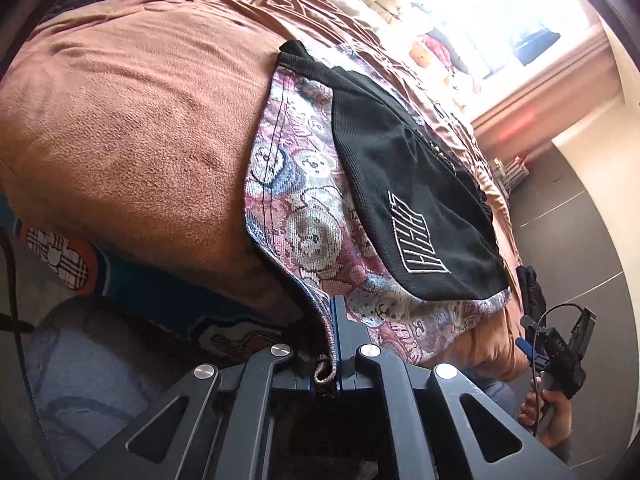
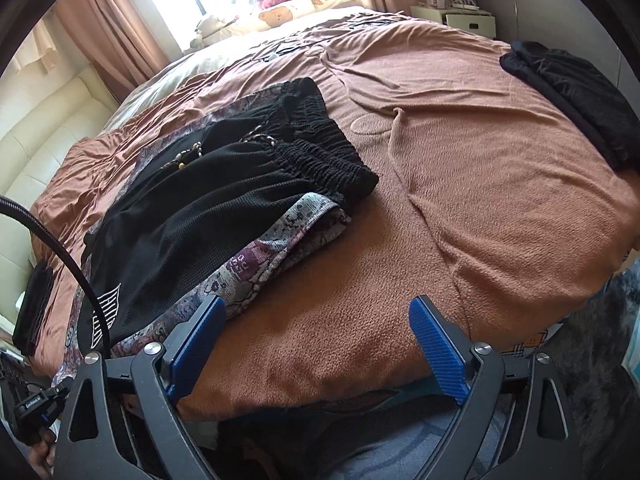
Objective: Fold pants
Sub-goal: 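Close the left gripper on the bear-print hem while the right gripper pinches the elastic waistband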
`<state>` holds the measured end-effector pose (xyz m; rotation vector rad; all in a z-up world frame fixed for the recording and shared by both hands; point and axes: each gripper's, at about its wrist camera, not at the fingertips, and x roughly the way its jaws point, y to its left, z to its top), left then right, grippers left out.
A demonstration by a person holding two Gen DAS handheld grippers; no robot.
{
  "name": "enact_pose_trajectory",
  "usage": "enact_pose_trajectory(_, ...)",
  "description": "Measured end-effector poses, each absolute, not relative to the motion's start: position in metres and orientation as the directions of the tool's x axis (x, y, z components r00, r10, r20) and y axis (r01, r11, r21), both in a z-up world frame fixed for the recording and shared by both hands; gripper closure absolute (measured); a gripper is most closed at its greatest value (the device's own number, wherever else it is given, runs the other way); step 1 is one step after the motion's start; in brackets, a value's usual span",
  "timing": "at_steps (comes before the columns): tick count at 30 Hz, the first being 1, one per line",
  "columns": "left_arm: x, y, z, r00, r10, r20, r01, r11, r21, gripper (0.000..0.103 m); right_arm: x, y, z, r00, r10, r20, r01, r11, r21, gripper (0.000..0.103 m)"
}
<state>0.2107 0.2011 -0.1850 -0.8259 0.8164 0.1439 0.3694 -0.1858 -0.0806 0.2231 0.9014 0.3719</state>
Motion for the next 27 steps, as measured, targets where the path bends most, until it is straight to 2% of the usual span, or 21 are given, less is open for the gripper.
enact_pose_trajectory(3,0.211,0.200,-0.179,0.700,-0.180,-0.691,-0.409,0.692,-0.595,0.097,0.383,-0.183,-0.091,0.533,0.411,-0.739,-0.201,0.911,0.361,0.020)
enact_pose_trajectory(8,0.211,0.201,-0.167,0.716,-0.171,-0.677,-0.400,0.694,-0.599,0.097,0.402,-0.185,-0.100,0.512,0.436,-0.741,-0.169,0.896,0.410,0.020)
enact_pose_trajectory(10,0.212,0.202,-0.163,0.720,-0.166,-0.674,-0.398,0.696,-0.597,0.097,0.409,-0.187,-0.103,0.513,0.453,-0.729,-0.166,0.886,0.434,0.021)
enact_pose_trajectory(12,0.212,0.201,-0.160,0.722,-0.159,-0.673,-0.397,0.702,-0.592,0.097,0.416,-0.187,-0.104,0.516,0.472,-0.715,-0.167,0.874,0.457,0.027)
enact_pose_trajectory(19,0.212,0.200,-0.152,0.735,-0.135,-0.665,-0.403,0.701,-0.588,0.097,0.447,-0.186,-0.122,0.463,0.600,-0.653,-0.179,0.784,0.594,0.036)
enact_pose_trajectory(22,0.212,0.200,-0.146,0.746,-0.128,-0.653,-0.396,0.703,-0.590,0.097,0.457,-0.183,-0.130,0.444,0.628,-0.639,-0.171,0.759,0.628,0.048)
enact_pose_trajectory(24,0.212,0.201,-0.144,0.752,-0.125,-0.647,-0.394,0.701,-0.594,0.097,0.462,-0.179,-0.131,0.428,0.646,-0.632,-0.183,0.747,0.639,0.069)
enact_pose_trajectory(27,0.212,0.203,-0.140,0.759,-0.119,-0.640,-0.388,0.706,-0.592,0.097,0.467,-0.175,-0.132,0.411,0.661,-0.628,-0.199,0.737,0.646,0.091)
